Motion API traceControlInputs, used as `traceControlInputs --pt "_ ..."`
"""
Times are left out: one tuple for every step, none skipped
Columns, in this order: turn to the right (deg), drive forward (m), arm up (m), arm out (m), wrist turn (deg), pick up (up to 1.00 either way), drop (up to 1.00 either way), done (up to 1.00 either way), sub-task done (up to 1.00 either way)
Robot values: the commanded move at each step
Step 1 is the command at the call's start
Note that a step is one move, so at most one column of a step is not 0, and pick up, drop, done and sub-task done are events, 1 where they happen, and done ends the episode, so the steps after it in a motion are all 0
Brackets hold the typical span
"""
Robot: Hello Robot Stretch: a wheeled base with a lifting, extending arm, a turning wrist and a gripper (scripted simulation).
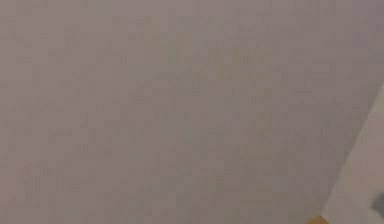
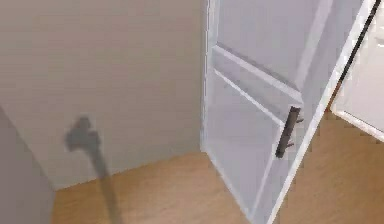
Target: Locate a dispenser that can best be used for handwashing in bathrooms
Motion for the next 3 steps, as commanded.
traceControlInputs --pt "-45.0 0.00 0.00 0.00 0.0 0.00 0.00 0.00 0.00" --pt "-36.0 0.00 0.00 0.00 0.0 0.00 0.00 0.00 0.00" --pt "0.0 0.00 0.00 0.00 0.0 0.00 0.00 1.00 0.00"
